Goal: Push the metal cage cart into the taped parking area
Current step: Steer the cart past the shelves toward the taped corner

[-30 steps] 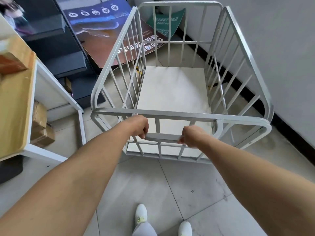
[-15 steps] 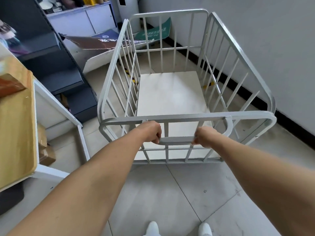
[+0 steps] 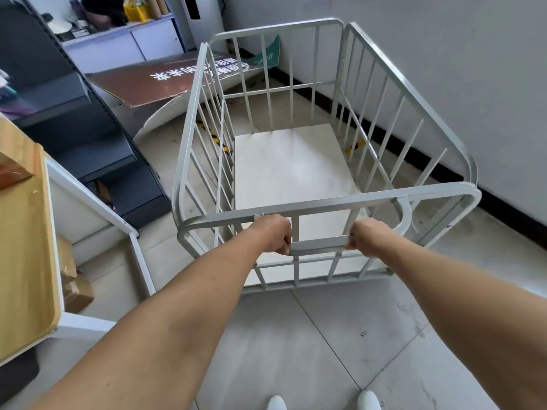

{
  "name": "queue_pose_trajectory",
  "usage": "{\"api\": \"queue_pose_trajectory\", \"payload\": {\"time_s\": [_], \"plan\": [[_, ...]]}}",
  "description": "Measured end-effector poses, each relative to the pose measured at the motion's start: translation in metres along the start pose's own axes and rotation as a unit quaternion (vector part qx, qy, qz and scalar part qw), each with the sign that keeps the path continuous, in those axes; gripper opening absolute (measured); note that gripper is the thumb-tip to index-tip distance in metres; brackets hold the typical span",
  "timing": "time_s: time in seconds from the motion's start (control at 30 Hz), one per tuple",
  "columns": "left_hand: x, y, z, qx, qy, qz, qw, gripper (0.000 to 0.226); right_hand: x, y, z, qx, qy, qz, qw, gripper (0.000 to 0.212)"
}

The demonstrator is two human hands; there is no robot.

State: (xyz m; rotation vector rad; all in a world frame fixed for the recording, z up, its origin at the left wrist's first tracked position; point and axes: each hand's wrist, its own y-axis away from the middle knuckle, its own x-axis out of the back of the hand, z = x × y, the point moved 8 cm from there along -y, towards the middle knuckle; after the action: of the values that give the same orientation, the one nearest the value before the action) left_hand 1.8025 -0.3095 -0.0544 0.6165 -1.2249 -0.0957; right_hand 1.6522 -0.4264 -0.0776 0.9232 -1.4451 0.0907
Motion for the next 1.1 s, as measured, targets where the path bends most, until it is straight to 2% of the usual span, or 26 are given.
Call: {"api": "queue_pose_trajectory", "payload": {"time_s": [0.7, 1.1], "plan": [[-0.019, 0.008, 0.039, -0.006, 0.006, -0.029, 1.0, 0.008, -0.004, 0.031, 0.034, 0.004, 0.005, -0.007, 1.0, 0.019], [-0.007, -0.019, 0.054, -0.002, 0.002, -0.018, 1.0, 0.011, 0.01, 0.013, 0.054, 0.006, 0.018, 0.018, 1.0, 0.016]]}}
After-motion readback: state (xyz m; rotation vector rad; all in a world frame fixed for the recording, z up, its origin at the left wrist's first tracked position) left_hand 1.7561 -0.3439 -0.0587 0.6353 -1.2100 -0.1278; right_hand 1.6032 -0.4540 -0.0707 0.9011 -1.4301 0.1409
